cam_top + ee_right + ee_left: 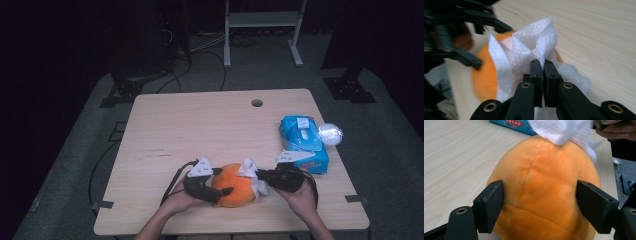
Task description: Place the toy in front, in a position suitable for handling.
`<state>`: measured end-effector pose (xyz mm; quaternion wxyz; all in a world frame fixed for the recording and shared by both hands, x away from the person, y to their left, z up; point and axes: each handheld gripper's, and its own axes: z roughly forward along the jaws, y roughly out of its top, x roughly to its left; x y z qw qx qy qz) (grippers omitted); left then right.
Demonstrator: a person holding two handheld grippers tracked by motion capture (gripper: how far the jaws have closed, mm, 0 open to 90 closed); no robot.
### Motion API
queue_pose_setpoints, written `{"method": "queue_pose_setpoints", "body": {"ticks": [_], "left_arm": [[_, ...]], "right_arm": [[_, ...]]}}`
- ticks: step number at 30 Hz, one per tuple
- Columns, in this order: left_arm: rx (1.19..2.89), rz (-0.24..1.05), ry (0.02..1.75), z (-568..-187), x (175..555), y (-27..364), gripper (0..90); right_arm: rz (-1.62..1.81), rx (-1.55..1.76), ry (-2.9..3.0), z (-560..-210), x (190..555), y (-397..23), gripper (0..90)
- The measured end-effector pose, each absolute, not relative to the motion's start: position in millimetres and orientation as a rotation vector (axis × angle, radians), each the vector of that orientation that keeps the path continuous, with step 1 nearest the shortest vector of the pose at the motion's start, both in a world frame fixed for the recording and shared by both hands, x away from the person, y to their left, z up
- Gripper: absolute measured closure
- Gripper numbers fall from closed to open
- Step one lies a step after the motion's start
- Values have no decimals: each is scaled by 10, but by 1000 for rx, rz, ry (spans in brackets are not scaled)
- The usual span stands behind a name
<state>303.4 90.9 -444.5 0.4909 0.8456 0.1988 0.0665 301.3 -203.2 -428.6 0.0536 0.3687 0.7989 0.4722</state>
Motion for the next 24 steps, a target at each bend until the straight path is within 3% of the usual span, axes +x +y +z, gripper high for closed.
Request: {"method": "queue_pose_setpoints", "body": {"ticks": [8,18,24], "left_arm": [[2058,183,470,-4435,2994,853,233],[2082,217,423,-4406,2880,740,216],[2064,182,400,-4354,2930,801,147]], "right_arm": [[1522,1012,2397,-4109,2916,-1907,864],[1503,1058,2383,-4150,2928,-1920,864],[1460,1013,2471,-4196,2944,-1863,864]]}}
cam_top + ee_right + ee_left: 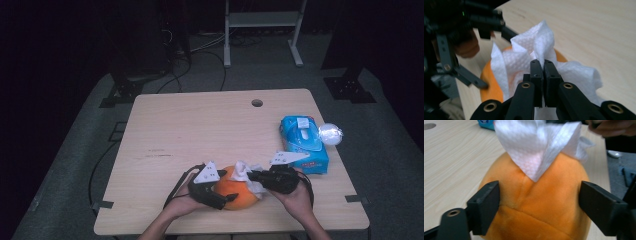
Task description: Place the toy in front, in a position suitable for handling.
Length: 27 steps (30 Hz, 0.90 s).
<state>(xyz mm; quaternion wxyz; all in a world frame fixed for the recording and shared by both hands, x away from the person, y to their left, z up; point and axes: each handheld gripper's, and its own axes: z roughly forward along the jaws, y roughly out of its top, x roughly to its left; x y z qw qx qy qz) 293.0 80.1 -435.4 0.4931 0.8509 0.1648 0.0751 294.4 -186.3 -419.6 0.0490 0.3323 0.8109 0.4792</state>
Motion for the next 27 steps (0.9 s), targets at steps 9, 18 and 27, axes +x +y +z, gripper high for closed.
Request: {"method": "queue_pose_setpoints", "body": {"ticks": [9,18,27], "left_arm": [[2068,93,413,-4478,3077,797,50],[2016,269,429,-4374,2982,750,293],[2024,401,453,-4411,2915,677,266]], "right_arm": [[1442,999,2510,-4221,2966,-1919,863],[1443,1041,2403,-4173,2993,-1955,866],[1500,1001,2382,-4114,2978,-1814,866]]}}
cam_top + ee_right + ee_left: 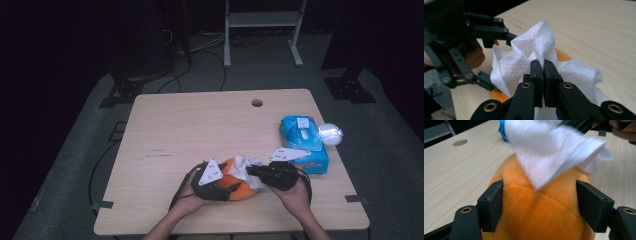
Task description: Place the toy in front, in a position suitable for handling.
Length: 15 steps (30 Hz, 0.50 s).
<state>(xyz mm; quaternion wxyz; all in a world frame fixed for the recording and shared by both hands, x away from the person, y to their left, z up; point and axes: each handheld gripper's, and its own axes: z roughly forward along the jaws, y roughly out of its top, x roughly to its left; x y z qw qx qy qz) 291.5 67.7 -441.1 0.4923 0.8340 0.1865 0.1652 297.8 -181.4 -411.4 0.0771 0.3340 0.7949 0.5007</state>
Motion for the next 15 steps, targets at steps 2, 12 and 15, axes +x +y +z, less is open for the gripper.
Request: {"method": "queue_pose_setpoints", "body": {"ticks": [2,12,15], "left_arm": [[2031,398,445,-4431,2897,687,262],[2066,371,396,-4473,2829,698,235],[2076,366,391,-4480,2827,701,229]], "right_arm": [[1501,1026,2390,-4171,3016,-1846,866],[1481,1058,2362,-4156,3009,-1935,864],[1483,977,2385,-4116,2944,-1801,861]]}}
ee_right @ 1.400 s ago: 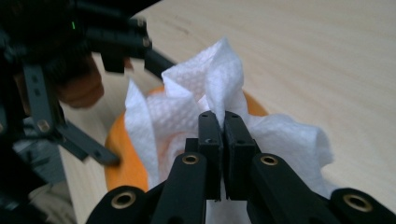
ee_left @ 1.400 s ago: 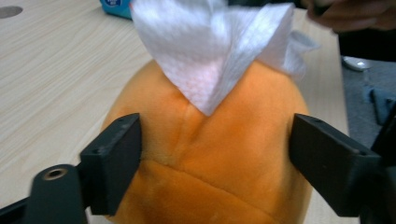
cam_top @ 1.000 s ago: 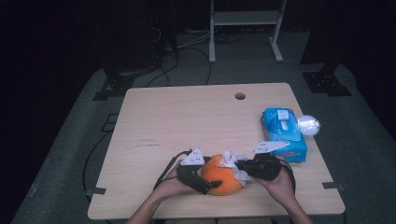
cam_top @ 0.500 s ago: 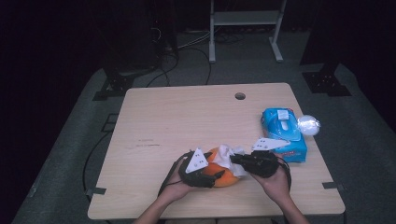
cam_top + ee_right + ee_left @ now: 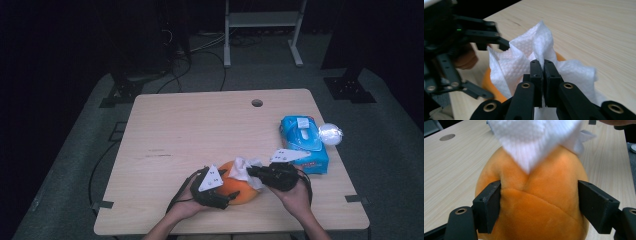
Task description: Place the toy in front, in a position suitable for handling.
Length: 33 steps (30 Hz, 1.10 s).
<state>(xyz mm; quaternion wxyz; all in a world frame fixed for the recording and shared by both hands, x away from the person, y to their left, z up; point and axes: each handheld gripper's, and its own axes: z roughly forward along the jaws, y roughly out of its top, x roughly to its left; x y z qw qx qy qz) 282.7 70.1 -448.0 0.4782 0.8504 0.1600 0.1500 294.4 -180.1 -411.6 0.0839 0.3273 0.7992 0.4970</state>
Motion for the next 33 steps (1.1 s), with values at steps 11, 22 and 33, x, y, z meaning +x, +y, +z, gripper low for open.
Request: {"method": "queue_pose_setpoints", "body": {"ticks": [11,22,33], "left_arm": [[2070,330,430,-4504,2895,783,230],[2038,290,507,-4521,2968,827,220],[2038,302,518,-4510,2964,770,198]], "right_arm": [[1404,1157,2374,-4300,3070,-2037,861],[1389,1133,2402,-4301,3048,-1998,860],[1463,999,2384,-4126,2925,-1828,857]]}}
